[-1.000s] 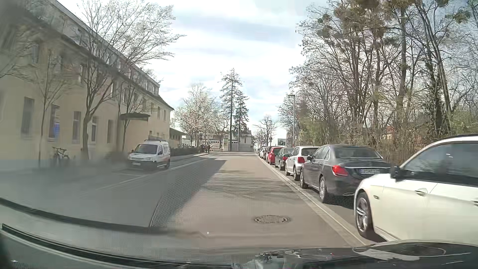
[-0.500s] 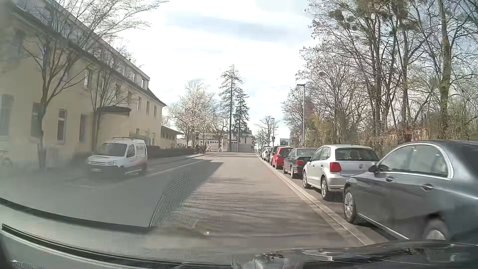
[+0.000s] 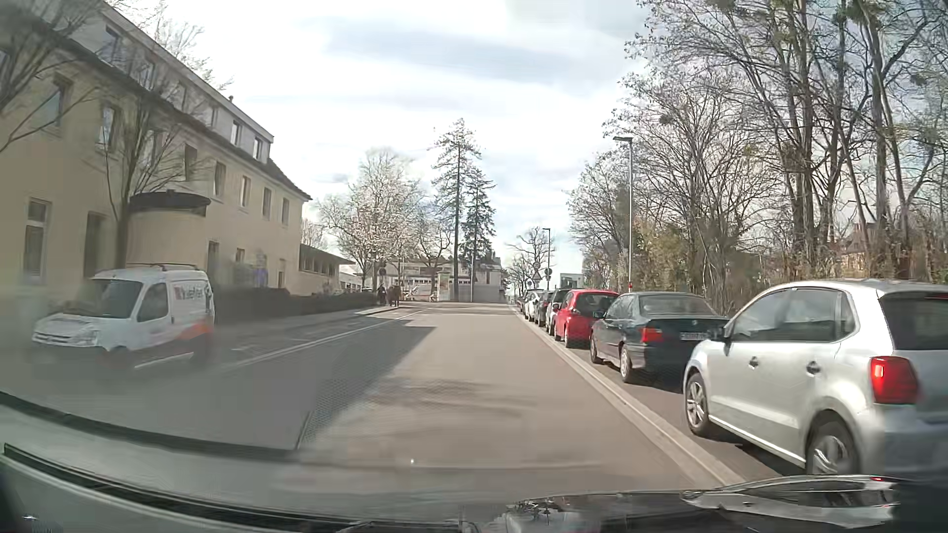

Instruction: Follow the waypoints while adhering to traffic rules and regulations

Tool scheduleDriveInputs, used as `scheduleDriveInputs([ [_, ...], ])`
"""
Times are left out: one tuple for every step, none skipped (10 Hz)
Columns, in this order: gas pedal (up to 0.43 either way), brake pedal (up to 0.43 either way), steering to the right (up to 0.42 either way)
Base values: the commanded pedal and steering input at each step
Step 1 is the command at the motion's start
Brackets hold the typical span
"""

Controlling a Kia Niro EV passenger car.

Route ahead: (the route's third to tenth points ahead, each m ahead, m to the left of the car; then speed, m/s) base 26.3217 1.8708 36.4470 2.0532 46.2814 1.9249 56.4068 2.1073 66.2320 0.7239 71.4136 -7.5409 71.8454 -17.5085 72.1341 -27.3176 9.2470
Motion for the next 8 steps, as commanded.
scheduleDriveInputs([
  [0.000,0.000,0.002],
  [0.000,0.000,0.001],
  [0.000,0.000,0.001],
  [0.000,0.000,0.001],
  [0.000,0.000,0.002],
  [0.000,0.000,0.002],
  [0.000,0.000,0.003],
  [0.000,0.000,0.004],
])
